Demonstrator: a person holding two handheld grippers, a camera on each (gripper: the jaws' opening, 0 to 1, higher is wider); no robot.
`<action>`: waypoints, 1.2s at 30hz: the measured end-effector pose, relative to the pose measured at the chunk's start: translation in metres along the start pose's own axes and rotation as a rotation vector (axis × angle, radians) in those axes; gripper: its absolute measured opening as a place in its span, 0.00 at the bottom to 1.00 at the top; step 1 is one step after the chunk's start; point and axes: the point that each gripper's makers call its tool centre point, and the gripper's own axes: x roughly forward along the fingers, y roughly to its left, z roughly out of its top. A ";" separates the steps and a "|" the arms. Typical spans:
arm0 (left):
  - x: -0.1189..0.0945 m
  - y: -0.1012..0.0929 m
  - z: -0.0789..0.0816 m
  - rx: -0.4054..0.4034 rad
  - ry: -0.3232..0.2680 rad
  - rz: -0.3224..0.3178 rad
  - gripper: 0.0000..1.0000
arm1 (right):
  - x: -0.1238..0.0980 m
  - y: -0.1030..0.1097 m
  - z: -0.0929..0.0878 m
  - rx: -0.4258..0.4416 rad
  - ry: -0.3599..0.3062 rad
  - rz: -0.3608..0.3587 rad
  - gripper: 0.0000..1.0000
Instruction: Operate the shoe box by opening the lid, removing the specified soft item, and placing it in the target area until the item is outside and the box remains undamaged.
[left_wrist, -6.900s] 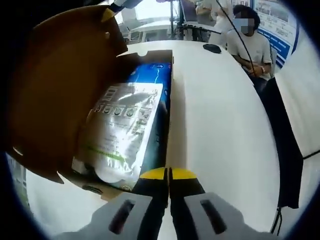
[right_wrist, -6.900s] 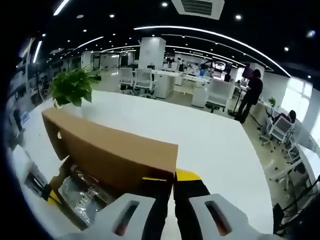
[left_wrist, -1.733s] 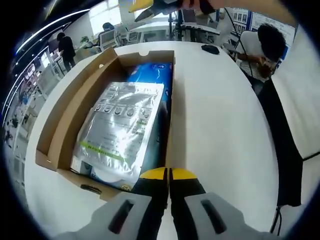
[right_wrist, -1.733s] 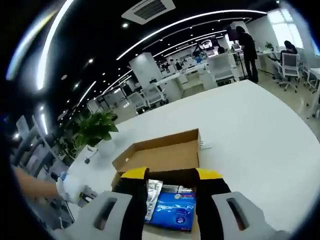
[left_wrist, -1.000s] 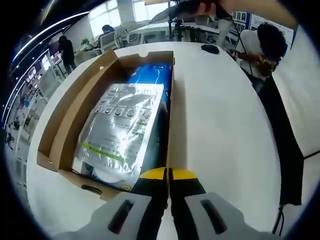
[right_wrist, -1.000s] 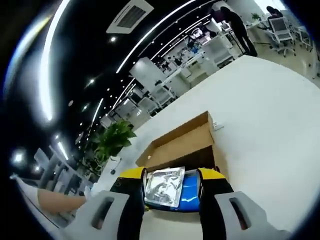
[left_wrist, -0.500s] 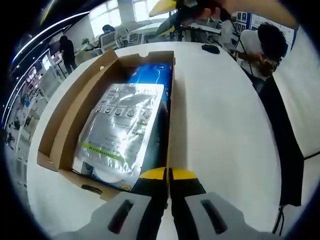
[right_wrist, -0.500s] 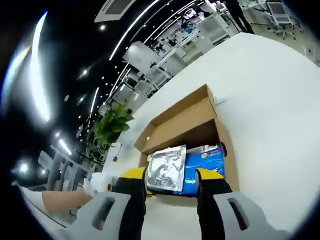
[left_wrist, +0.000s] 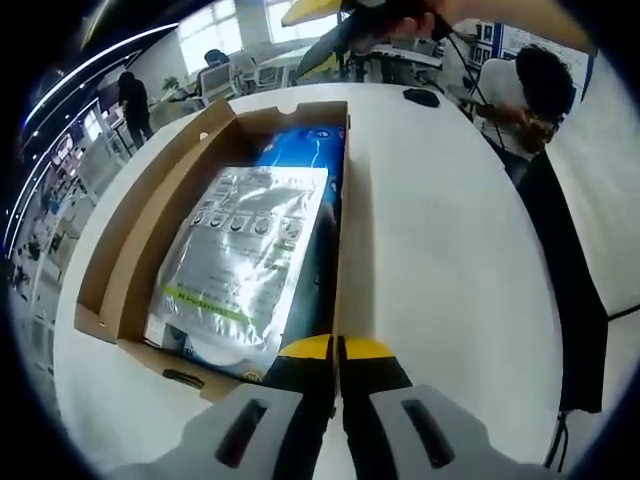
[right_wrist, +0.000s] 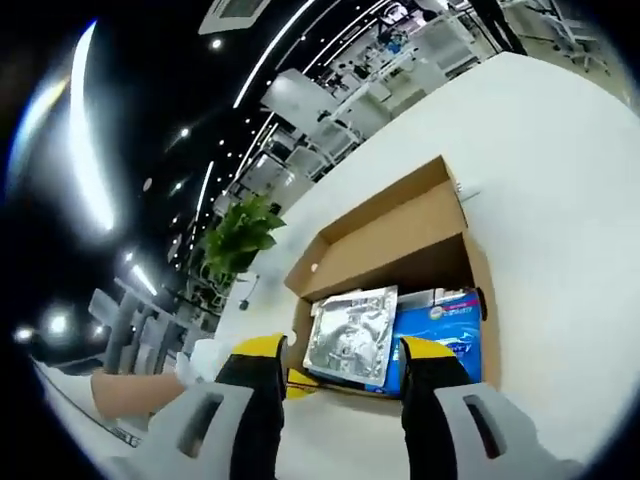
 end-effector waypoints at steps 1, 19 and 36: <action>0.000 0.000 0.000 0.000 0.000 -0.001 0.01 | 0.000 -0.001 -0.006 0.015 0.043 -0.008 0.42; 0.000 0.000 0.000 0.010 -0.005 -0.003 0.00 | 0.007 -0.008 0.005 -0.141 0.122 -0.029 0.32; 0.000 -0.001 0.000 0.016 -0.007 -0.001 0.00 | 0.038 -0.017 -0.015 -0.049 0.215 0.001 0.35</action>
